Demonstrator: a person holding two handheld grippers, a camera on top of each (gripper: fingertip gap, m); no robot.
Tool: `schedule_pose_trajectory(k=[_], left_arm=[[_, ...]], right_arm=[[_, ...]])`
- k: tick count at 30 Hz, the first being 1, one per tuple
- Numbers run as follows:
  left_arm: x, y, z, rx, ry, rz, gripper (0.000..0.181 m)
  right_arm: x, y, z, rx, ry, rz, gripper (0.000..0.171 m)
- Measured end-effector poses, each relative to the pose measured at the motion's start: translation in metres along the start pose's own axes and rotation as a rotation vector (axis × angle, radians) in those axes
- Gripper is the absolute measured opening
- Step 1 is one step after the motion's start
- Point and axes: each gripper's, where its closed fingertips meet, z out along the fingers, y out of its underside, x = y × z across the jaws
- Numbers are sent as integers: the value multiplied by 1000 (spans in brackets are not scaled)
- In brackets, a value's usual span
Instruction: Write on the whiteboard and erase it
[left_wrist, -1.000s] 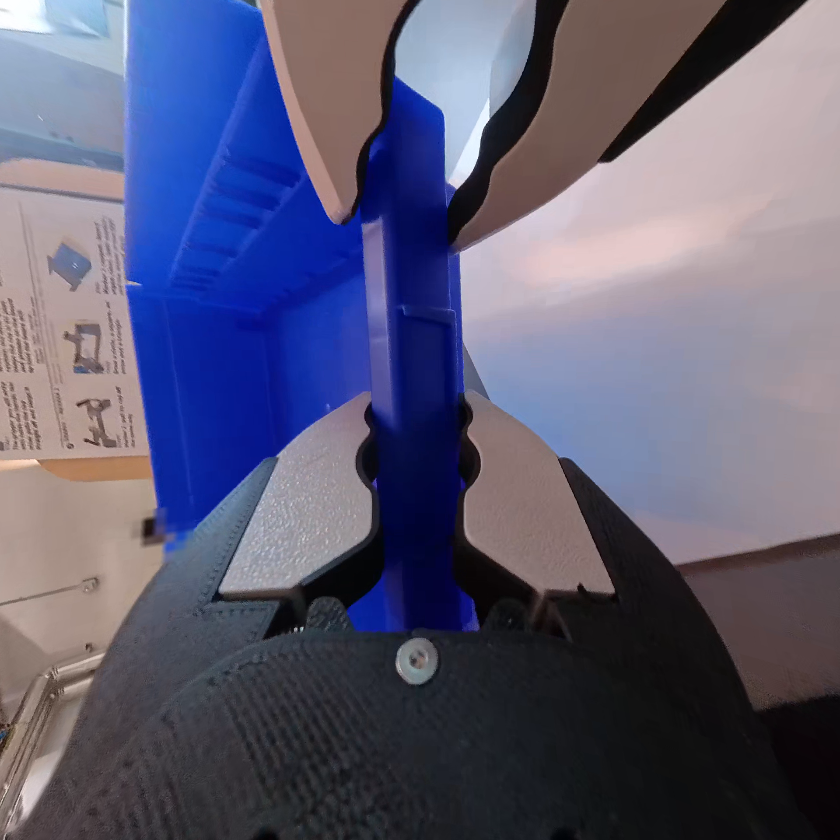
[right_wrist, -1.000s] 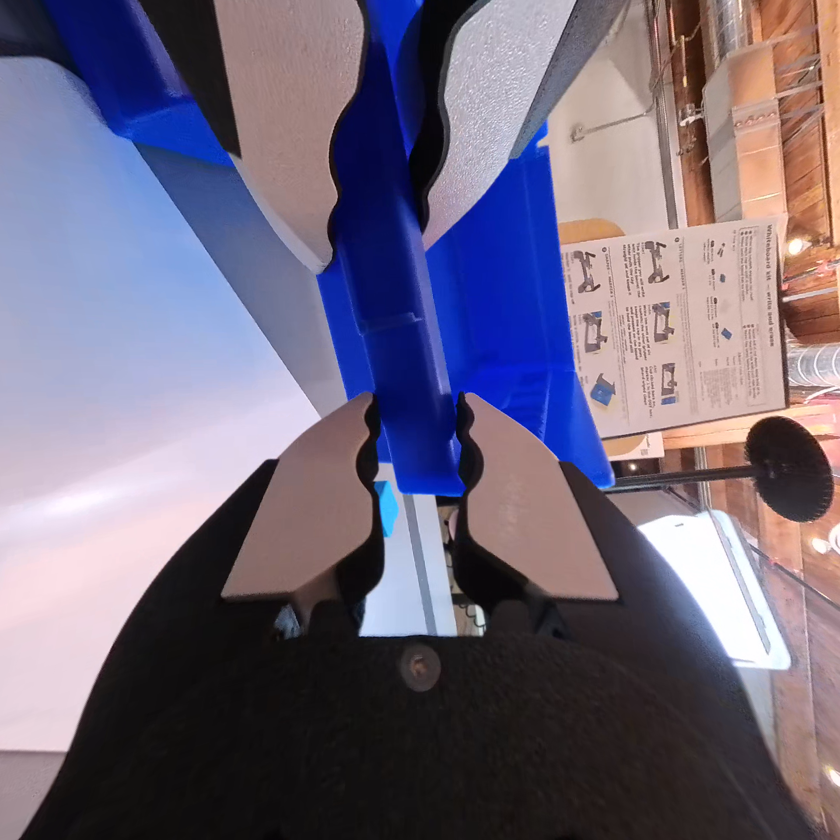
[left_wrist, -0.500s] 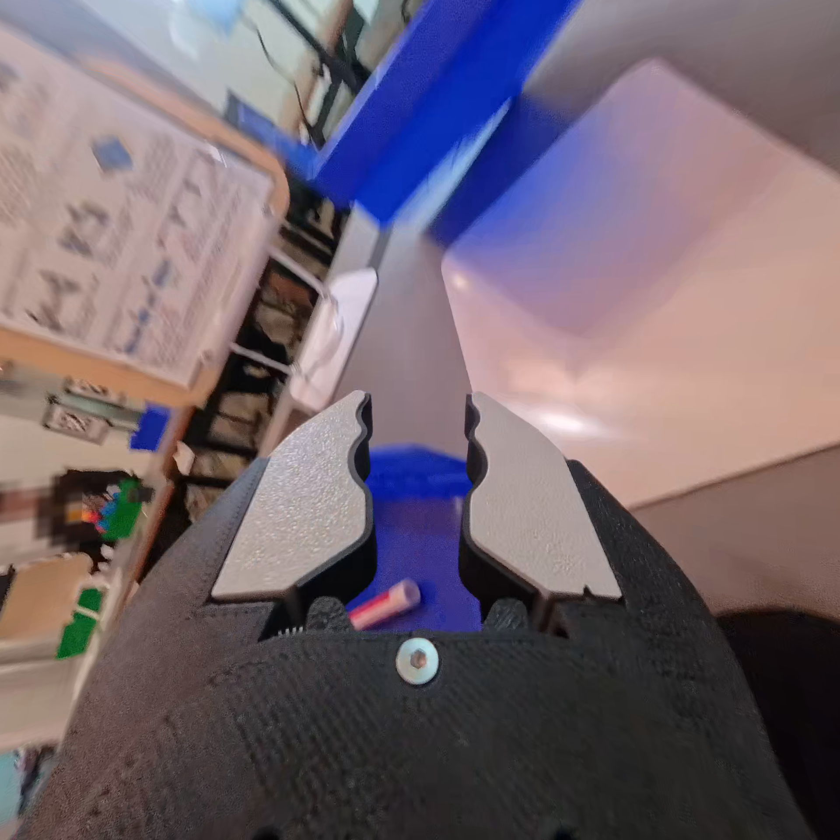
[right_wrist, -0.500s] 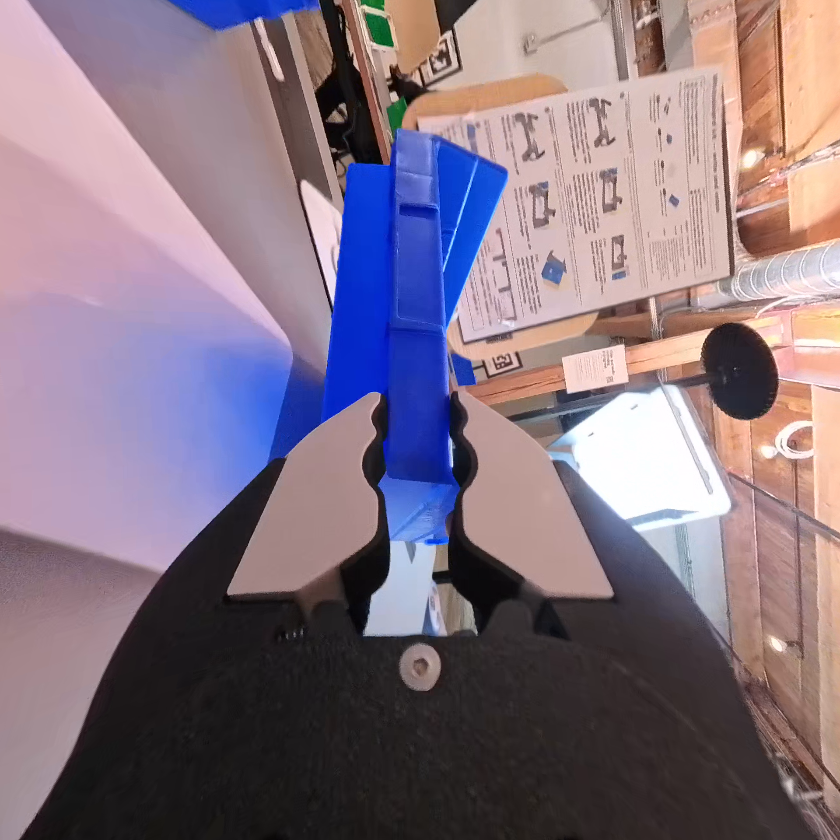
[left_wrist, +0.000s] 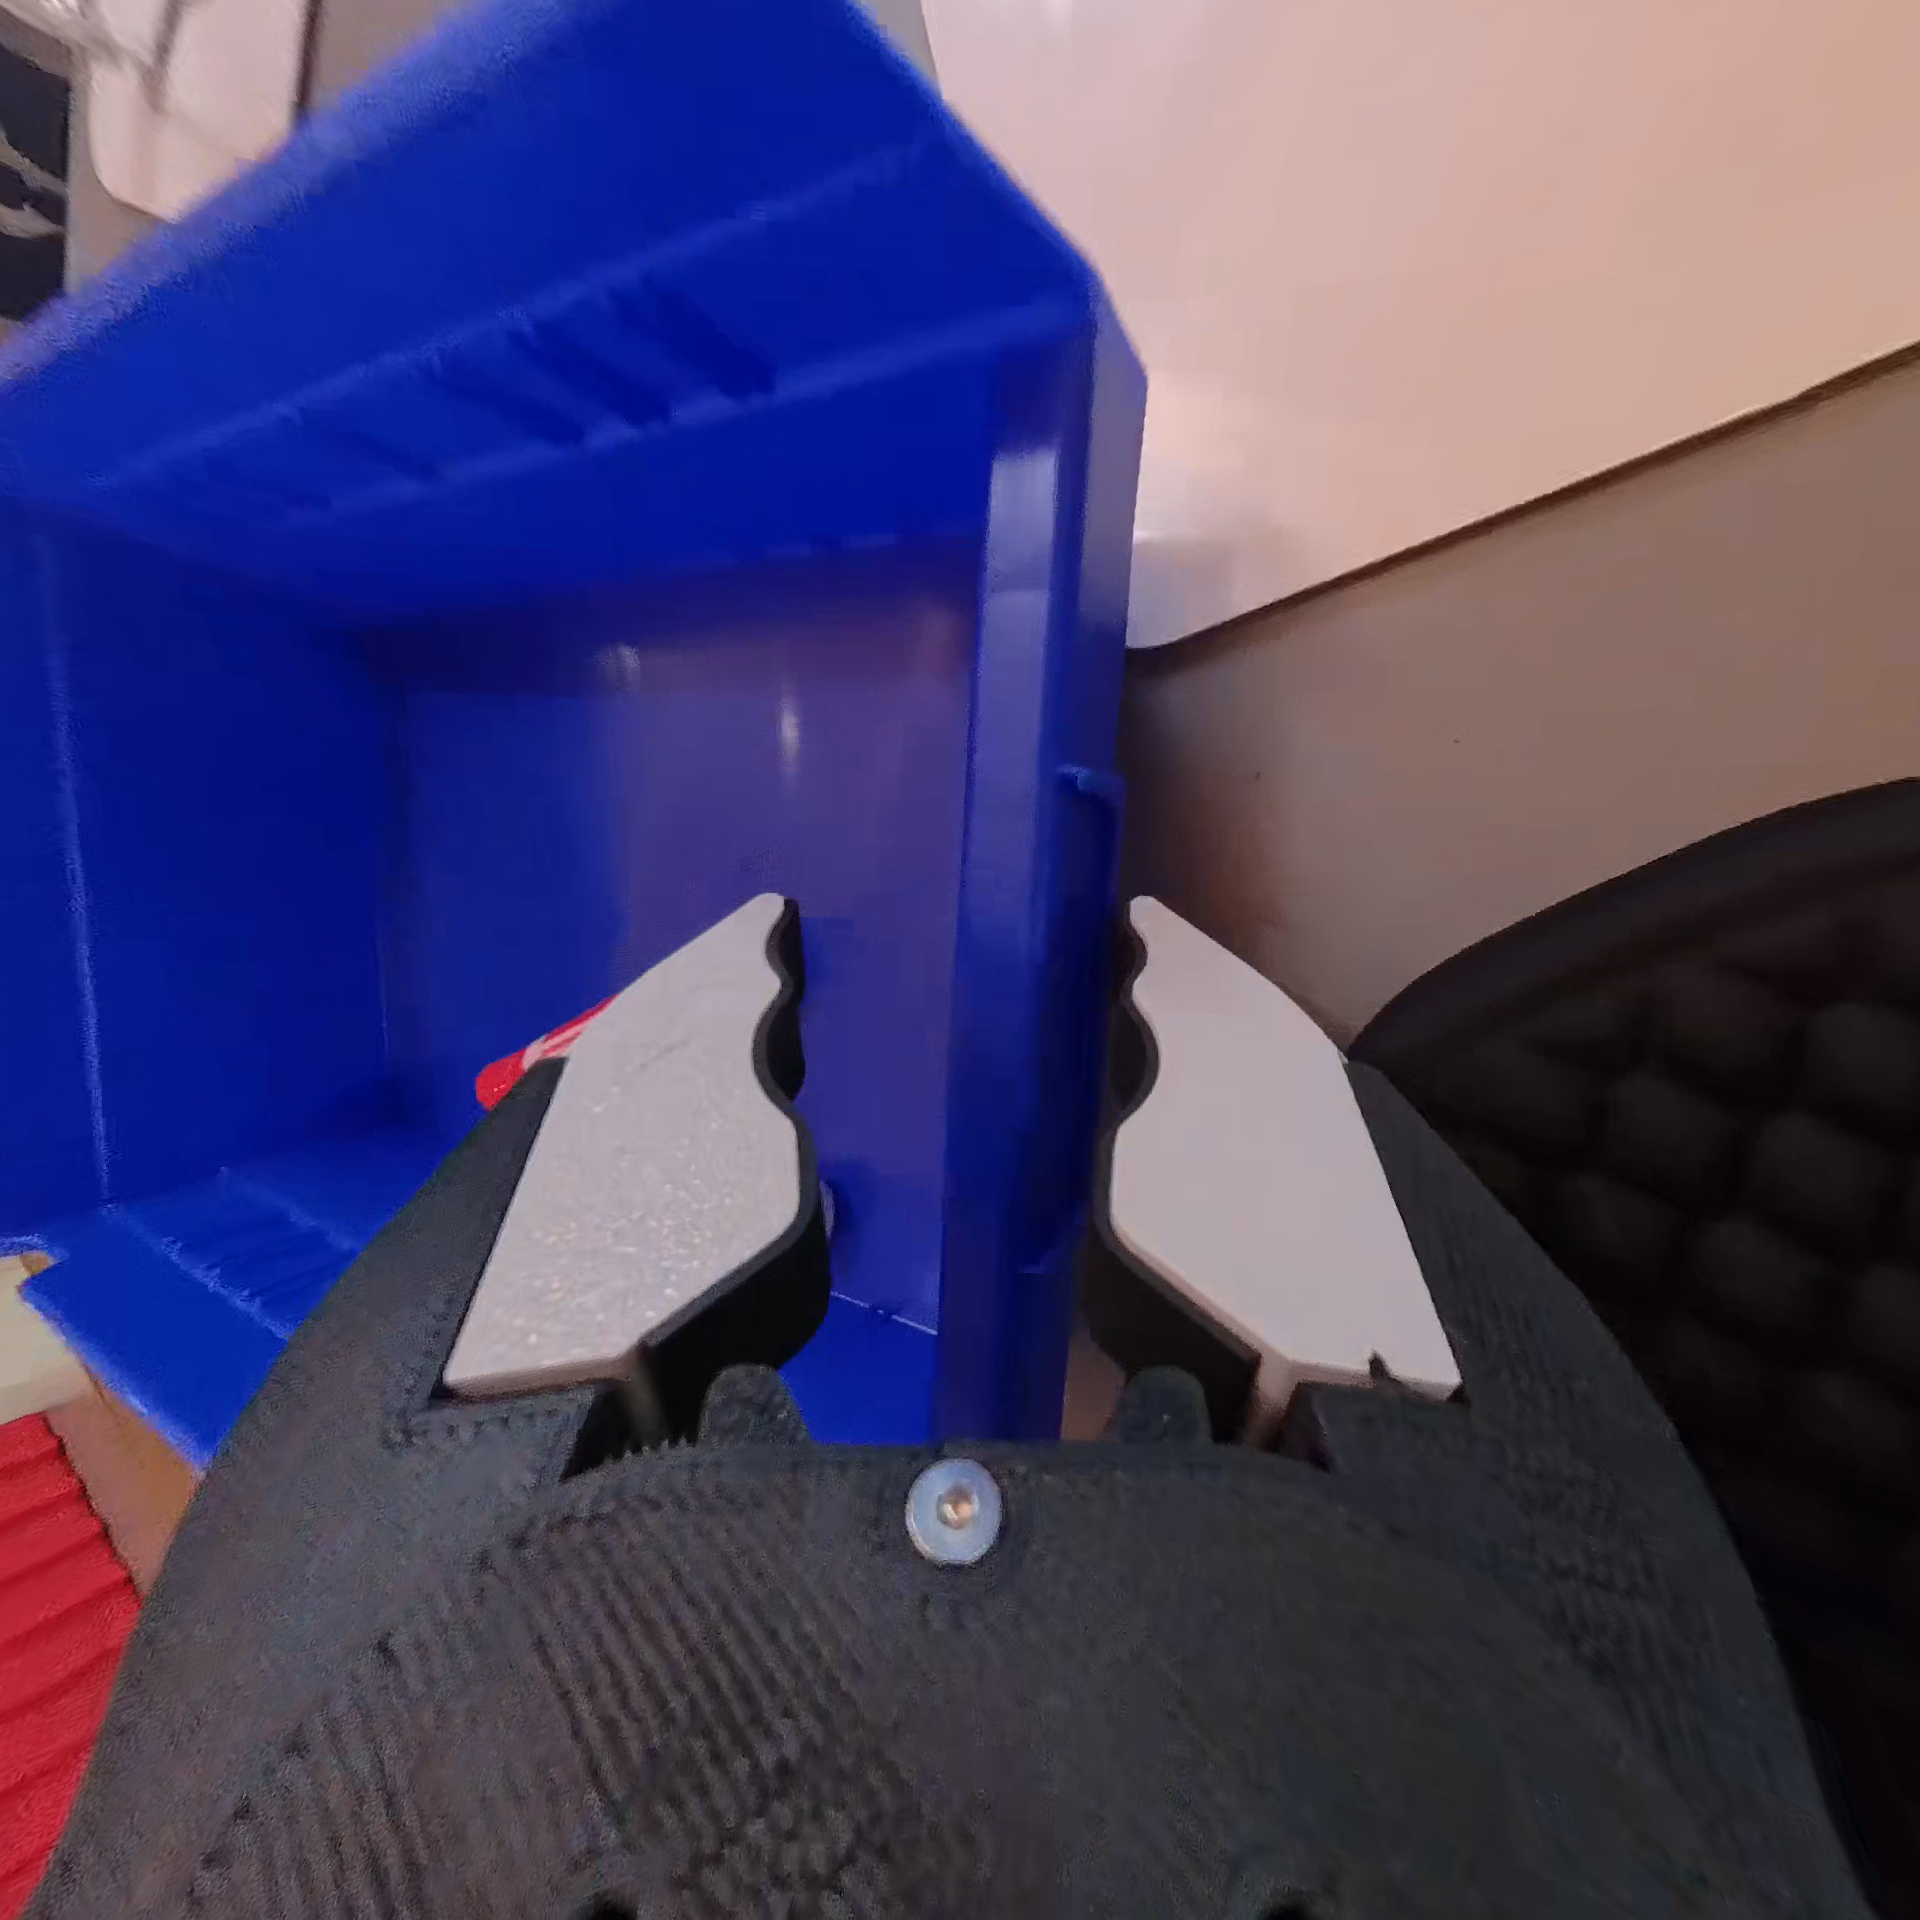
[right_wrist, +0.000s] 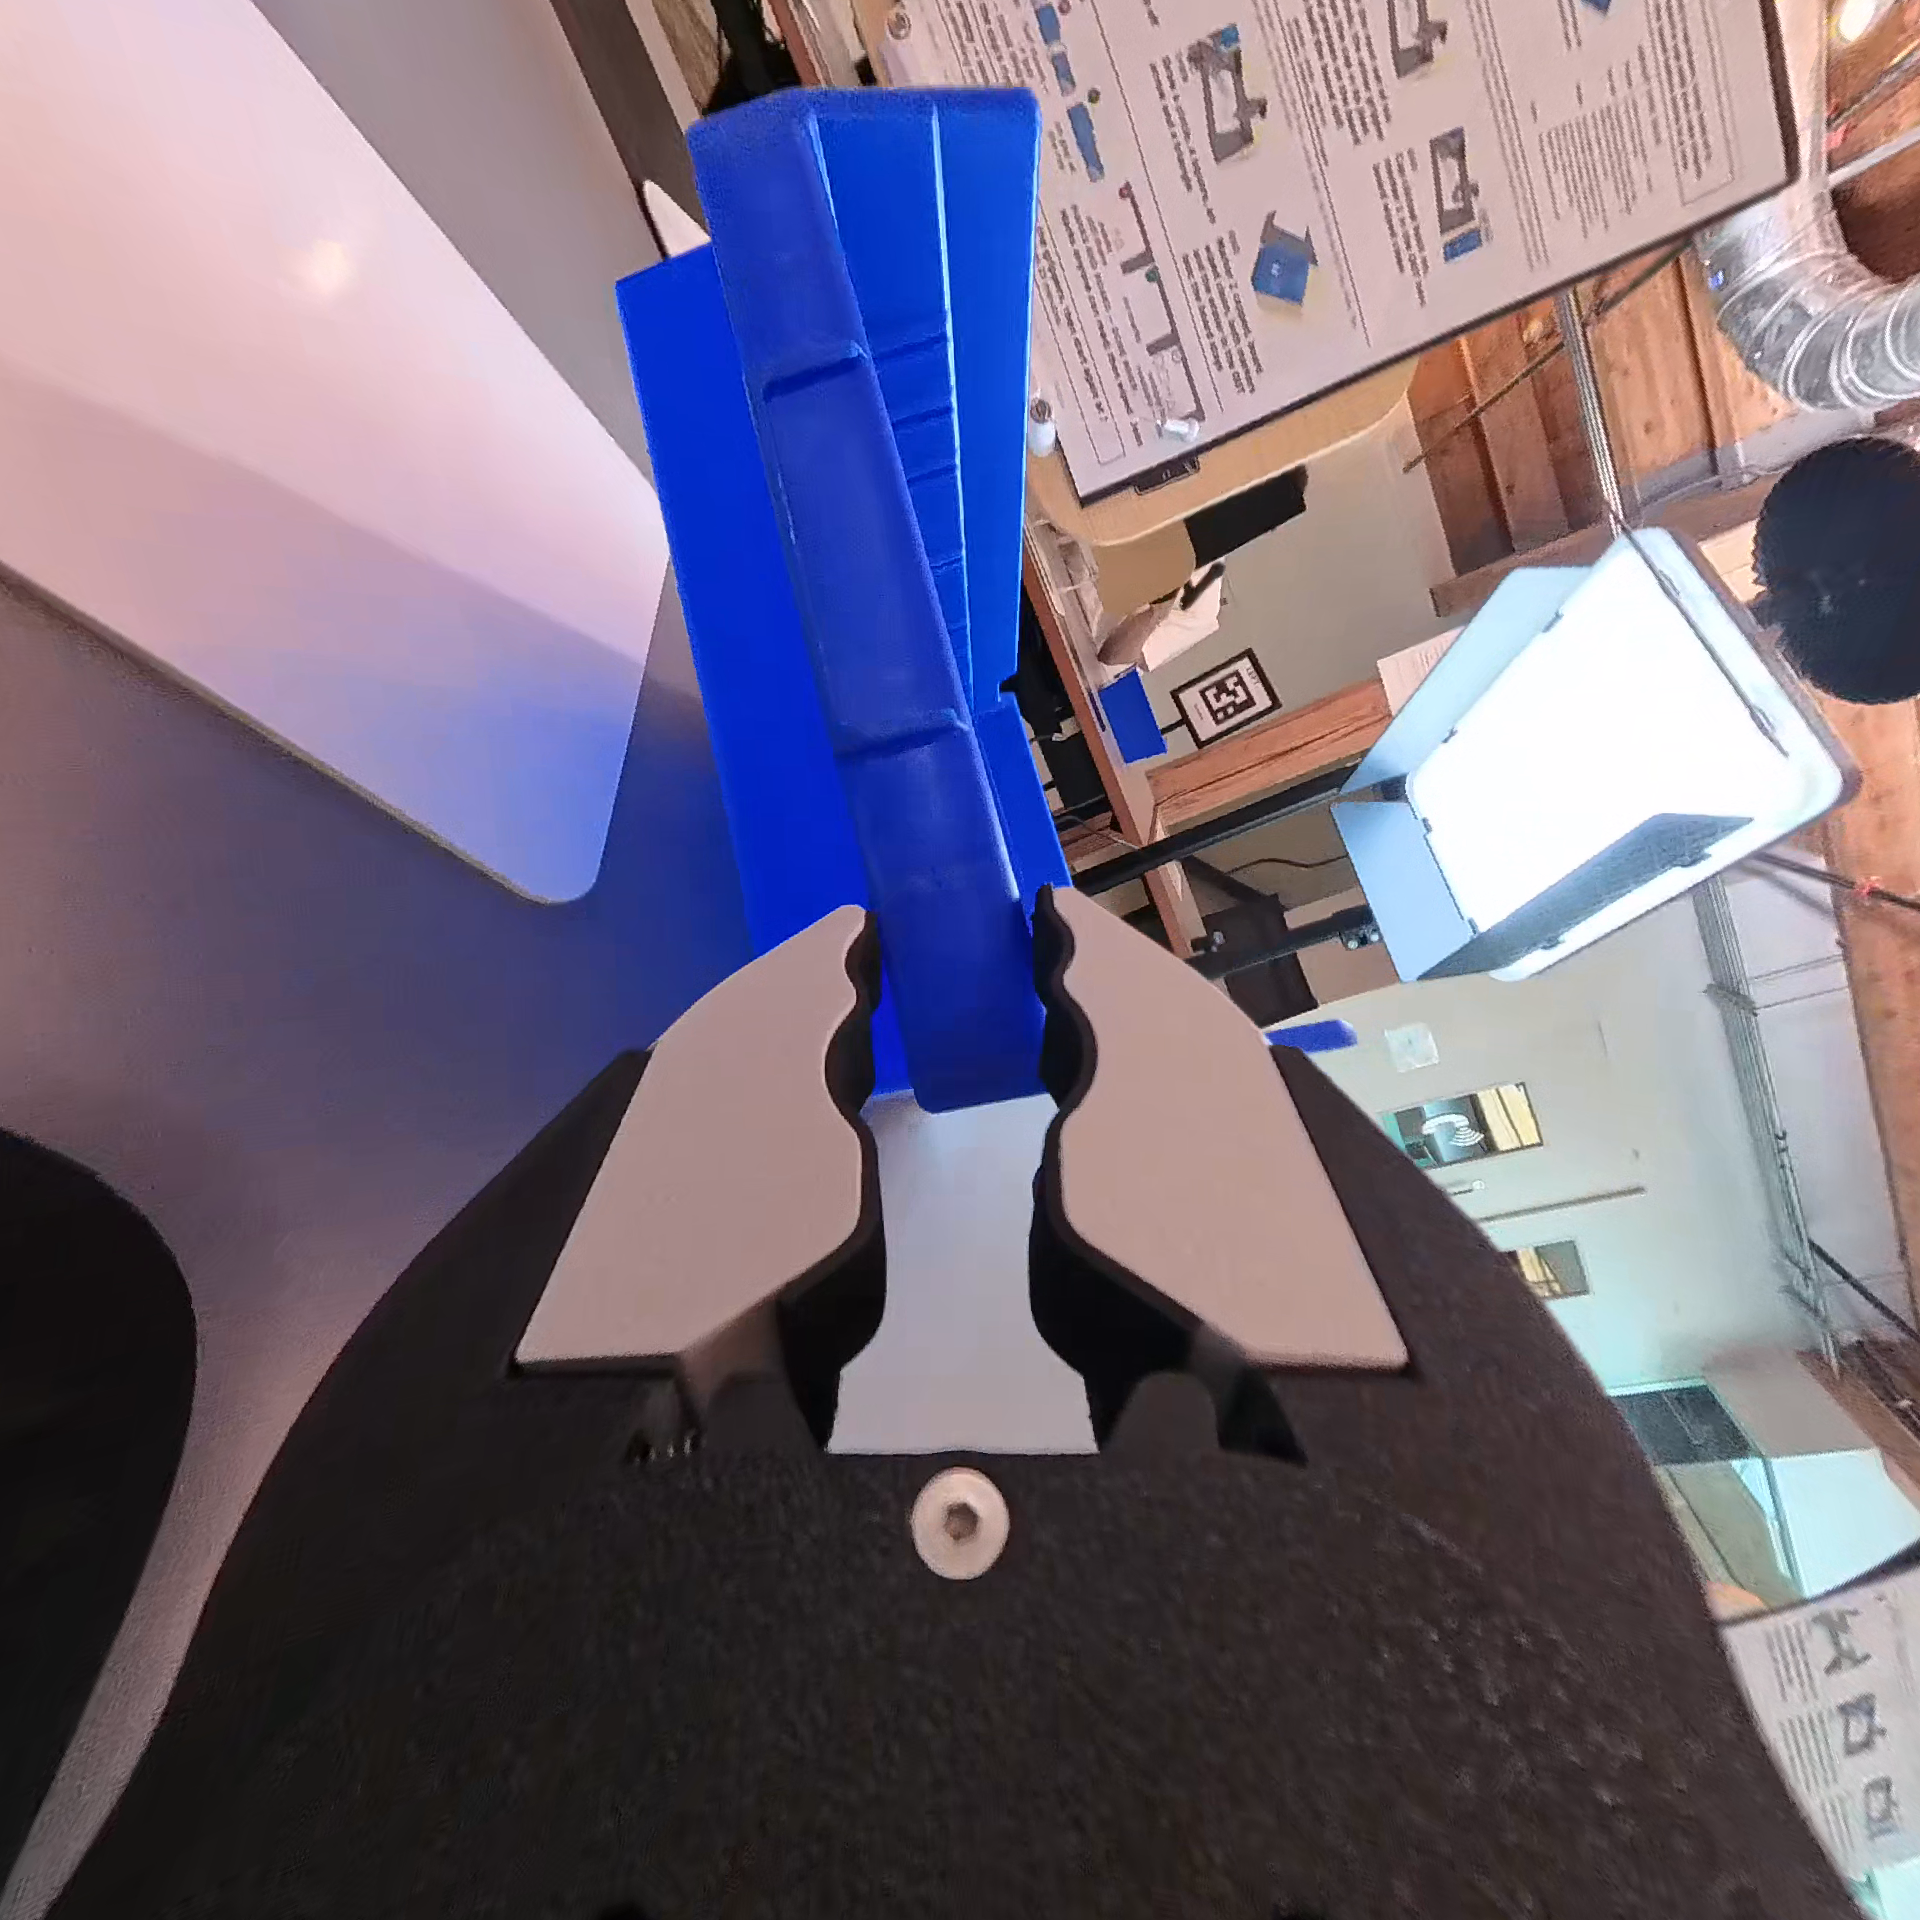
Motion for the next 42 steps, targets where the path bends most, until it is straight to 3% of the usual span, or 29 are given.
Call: schedule_pose_trajectory(k=[4,7,12,19,25,31,36,42], left_arm=[[5,10,15,-57,29,2,50],[11,9,20,-55,55,13,31],[6,9,22,-47,28,-11,31],[-11,21,26,-83,-36,-83,31],[-25,37,26,-96,-78,-130,31],[-31,41,27,-103,-88,-138,31],[-36,41,30,-109,-88,-143,31],[-36,41,30,-107,-88,-152,31]], right_arm=[[-5,4,-12,2,-11,15,28],[-15,-3,-23,4,-23,-11,28],[-28,-3,-58,-54,-33,-20,28],[-35,45,-115,-259,60,54,29],[-23,106,-138,-460,156,92,28],[-16,138,-126,-631,177,-11,29],[-7,152,-87,-597,119,-69,29],[-10,164,-14,-502,25,-158,29]])
